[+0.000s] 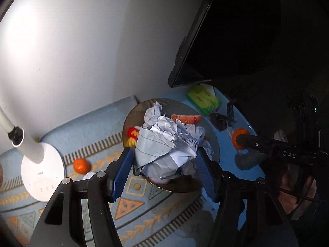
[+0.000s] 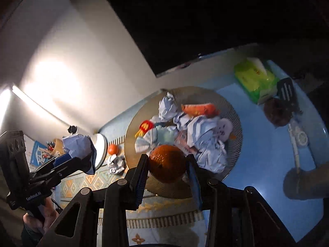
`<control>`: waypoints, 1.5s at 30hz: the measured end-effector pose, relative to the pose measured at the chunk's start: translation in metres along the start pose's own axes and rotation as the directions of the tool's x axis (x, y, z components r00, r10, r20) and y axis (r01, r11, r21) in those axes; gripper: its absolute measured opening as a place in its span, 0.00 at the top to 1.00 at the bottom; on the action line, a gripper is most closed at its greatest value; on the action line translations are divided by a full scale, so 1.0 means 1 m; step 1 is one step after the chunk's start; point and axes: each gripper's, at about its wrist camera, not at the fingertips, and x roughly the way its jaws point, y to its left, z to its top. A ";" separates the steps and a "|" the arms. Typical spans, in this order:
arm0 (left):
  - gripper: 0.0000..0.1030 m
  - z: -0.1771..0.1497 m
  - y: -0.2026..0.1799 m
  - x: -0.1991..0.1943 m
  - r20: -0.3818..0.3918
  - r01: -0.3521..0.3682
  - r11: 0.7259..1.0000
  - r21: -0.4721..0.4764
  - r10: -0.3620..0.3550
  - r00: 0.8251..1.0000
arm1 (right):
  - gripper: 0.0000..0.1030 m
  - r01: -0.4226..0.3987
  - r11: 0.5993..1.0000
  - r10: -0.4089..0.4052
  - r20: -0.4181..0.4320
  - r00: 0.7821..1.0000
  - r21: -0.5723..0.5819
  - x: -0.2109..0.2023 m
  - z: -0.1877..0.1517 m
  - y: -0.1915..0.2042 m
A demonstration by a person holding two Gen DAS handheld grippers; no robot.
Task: Organize objects
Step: 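Carry the paper ball and tangerine over the glass plate, then open both tools to drop the paper ball and tangerine onto the plate, then move both tools back to the last tangerine and paper ball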
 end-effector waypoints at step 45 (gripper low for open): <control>0.26 -0.106 0.119 -0.036 -0.100 -0.098 0.893 -0.440 0.060 0.993 | 0.45 -0.065 0.994 0.051 -0.146 0.988 -0.091 0.040 -0.016 0.053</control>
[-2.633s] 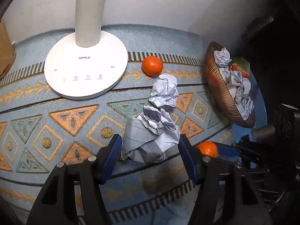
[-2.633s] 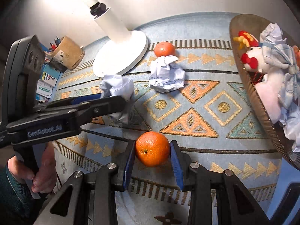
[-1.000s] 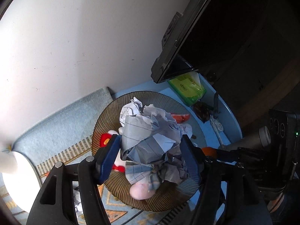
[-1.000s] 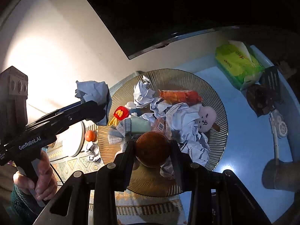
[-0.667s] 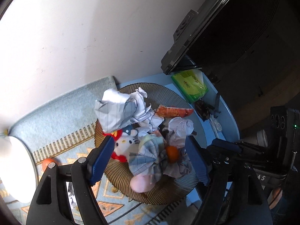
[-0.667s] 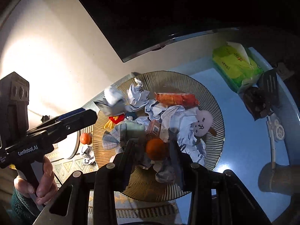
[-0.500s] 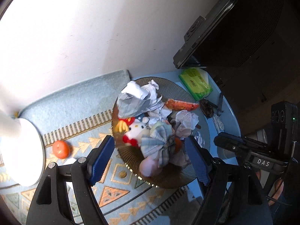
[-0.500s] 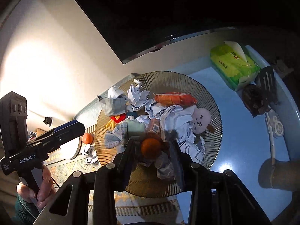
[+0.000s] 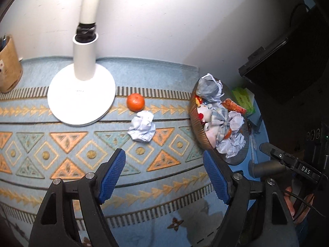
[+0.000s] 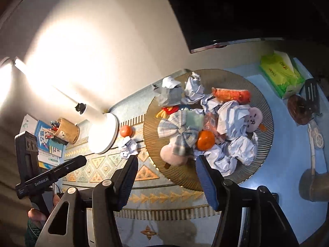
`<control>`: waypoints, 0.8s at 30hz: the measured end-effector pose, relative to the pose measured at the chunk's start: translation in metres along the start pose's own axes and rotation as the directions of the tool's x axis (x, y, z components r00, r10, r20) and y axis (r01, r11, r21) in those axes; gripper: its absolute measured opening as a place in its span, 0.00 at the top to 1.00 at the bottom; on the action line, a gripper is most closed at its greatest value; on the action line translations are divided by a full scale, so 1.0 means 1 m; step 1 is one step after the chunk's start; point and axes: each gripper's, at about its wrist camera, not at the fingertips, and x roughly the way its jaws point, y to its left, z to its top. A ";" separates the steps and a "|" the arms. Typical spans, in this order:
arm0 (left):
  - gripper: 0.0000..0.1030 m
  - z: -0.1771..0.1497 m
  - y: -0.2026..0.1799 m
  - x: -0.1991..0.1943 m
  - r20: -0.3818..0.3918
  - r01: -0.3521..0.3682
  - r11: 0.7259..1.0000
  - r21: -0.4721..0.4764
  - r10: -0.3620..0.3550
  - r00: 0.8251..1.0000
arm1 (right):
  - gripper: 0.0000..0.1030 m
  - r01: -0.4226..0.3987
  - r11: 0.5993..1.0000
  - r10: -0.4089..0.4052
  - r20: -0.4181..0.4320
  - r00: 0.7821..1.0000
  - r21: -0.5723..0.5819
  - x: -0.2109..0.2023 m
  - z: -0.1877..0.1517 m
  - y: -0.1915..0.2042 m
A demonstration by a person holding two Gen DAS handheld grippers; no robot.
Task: Organize objects
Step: 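Move both tools back to the last tangerine and paper ball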
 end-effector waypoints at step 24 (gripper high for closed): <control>0.26 0.019 0.041 0.012 -0.092 0.054 0.999 0.009 -0.053 0.994 | 0.45 -0.151 0.986 0.125 -0.298 0.946 -0.067 0.093 -0.090 0.102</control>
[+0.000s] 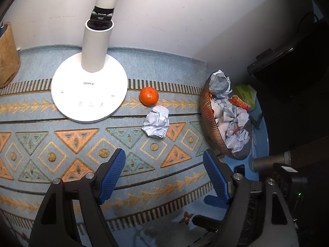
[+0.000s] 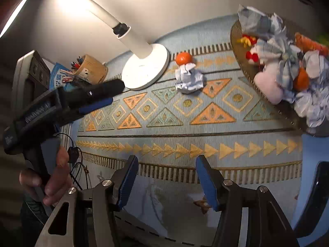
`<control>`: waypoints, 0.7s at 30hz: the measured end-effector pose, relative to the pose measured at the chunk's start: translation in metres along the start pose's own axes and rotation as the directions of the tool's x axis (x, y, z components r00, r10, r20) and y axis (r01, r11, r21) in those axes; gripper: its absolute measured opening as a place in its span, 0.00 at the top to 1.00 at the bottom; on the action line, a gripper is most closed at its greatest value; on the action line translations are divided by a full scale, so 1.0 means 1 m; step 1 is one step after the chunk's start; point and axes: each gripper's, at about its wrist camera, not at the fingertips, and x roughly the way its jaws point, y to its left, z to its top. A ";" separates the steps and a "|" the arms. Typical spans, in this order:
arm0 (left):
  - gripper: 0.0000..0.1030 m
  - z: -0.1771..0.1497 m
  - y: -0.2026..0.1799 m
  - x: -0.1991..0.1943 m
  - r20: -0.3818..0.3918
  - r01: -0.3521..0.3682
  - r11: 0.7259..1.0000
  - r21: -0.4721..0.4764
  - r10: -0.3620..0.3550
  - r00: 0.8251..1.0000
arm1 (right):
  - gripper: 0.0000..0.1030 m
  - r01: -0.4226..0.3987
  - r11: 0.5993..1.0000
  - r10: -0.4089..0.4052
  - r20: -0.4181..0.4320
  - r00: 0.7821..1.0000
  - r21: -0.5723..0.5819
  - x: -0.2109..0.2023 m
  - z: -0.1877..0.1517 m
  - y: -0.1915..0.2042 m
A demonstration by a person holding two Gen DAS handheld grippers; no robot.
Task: Organize objects
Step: 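Move both tools back to the last tangerine and paper ball, then grasp the tangerine with the left tool while the right grasps the paper ball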
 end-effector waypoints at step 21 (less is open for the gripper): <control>0.39 0.097 -0.013 0.129 -0.177 -0.032 0.959 0.280 0.084 0.981 | 0.45 0.220 0.975 -0.221 0.182 0.958 0.021 0.077 0.088 -0.005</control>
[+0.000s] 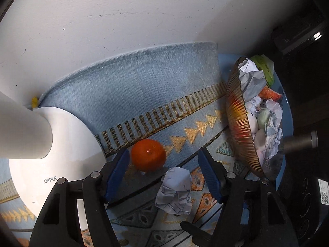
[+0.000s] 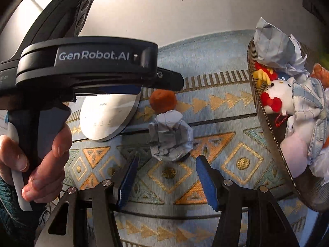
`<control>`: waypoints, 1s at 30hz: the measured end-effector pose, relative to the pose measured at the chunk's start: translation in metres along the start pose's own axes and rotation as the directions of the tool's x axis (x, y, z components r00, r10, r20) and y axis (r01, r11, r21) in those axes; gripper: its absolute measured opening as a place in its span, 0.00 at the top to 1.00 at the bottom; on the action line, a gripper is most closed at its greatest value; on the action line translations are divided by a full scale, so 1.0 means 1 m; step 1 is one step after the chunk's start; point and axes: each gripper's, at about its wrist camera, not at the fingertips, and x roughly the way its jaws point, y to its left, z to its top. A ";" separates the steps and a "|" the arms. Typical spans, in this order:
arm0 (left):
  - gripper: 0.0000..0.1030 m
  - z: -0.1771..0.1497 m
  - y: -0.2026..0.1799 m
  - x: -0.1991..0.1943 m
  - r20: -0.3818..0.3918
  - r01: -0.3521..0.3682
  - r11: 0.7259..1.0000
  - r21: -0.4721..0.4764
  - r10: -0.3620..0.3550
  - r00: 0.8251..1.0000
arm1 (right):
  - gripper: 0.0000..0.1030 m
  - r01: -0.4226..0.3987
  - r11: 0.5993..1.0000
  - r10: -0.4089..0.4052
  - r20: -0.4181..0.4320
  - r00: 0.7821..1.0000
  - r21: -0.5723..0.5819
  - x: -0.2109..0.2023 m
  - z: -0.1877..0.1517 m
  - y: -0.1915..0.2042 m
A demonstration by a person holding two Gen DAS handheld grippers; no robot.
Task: Organize objects
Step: 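Grasp the tangerine with the left tool while the right grasps the paper ball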
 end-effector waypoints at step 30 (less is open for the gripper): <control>0.64 -0.080 -0.009 -0.028 0.023 -0.041 0.998 -0.048 0.042 0.999 | 0.49 -0.025 0.992 0.019 -0.053 0.998 -0.121 -0.026 -0.009 -0.024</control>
